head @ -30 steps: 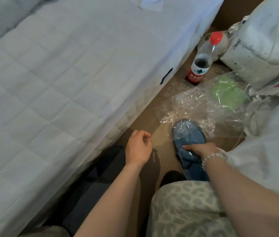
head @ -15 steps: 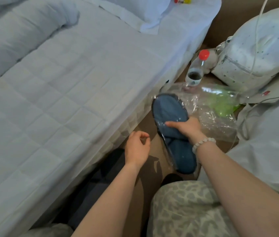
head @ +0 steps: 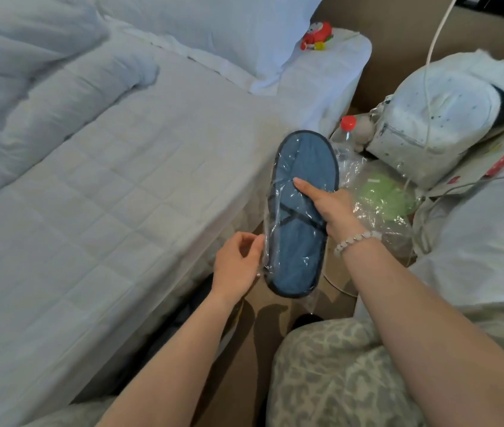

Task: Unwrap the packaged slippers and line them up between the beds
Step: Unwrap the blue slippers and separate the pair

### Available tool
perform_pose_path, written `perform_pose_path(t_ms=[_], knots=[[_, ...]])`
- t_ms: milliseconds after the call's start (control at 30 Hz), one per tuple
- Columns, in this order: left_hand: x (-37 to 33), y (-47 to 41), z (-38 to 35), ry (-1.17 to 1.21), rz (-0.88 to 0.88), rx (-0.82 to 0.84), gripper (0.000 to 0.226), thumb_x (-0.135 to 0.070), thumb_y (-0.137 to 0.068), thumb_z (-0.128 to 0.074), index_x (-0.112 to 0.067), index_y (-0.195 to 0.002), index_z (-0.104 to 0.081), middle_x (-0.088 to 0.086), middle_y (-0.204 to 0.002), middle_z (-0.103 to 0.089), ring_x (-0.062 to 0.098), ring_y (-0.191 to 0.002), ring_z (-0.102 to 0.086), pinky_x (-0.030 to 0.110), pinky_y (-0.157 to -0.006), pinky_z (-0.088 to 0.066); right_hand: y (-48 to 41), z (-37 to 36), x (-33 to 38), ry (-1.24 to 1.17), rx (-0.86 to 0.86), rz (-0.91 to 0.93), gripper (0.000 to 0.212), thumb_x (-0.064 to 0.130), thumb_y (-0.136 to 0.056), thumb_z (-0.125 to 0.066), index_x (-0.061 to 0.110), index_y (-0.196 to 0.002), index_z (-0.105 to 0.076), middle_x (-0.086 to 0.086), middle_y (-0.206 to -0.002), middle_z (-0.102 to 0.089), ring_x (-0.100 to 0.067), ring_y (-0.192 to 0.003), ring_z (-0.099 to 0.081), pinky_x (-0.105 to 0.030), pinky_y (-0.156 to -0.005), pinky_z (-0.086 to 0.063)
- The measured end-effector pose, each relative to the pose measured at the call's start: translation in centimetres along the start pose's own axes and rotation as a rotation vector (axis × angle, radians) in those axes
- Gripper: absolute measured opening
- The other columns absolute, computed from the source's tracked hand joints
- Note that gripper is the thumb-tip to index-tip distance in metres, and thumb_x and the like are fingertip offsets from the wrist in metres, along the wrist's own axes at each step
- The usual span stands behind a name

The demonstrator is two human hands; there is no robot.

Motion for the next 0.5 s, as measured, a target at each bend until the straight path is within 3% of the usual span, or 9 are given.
perform_pose_path(t_ms=[167, 333, 500], knots=[[0.8, 2.3, 1.0, -0.032, 0.003, 0.175, 0.043, -0.04, -0.073, -0.076, -0.026, -0.107, -0.052, -0.004, -0.09, -0.065, 0.01, -0.083, -0.062, 0.021, -0.075, -0.049, 0.8, 1.2, -1.2, -0.091, -0.068, -0.01, 0.056, 0.037, -0.054, -0.09, 0.014, -0.097, -0.062, -0.005, -0.102, -0.069, -0.022, -0.092, -0.066, -0.037, -0.084, -0.056], [2.3, 3.4, 2.2, -0.157, -0.028, 0.156, 0.007, -0.022, -0.08, -0.073, -0.018, -0.081, -0.067, -0.001, -0.079, -0.07, 0.008, -0.07, -0.062, 0.018, -0.067, -0.047, 1.7, 1.5, -2.5, -0.091, -0.096, -0.065, 0.07, 0.052, -0.044, -0.088, 0.017, -0.096, -0.057, -0.001, -0.095, -0.064, -0.025, -0.097, -0.063, -0.041, -0.091, -0.052], [2.1, 3.6, 3.4, -0.114, -0.02, 0.087, 0.013, -0.03, -0.08, -0.073, -0.018, -0.082, -0.069, -0.002, -0.078, -0.069, 0.005, -0.068, -0.059, 0.008, -0.061, -0.043, 2.6, 1.1, -3.0, -0.07, -0.089, -0.093, 0.071, 0.044, -0.054, -0.088, 0.009, -0.109, -0.059, -0.008, -0.105, -0.067, -0.028, -0.098, -0.064, -0.043, -0.09, -0.053]])
Point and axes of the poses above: each hand's wrist, its own y-axis away from the middle knuckle, its own z-axis out of the back of the hand, x = y × z, the point moved 8 cm from there along -y, towards the middle knuckle
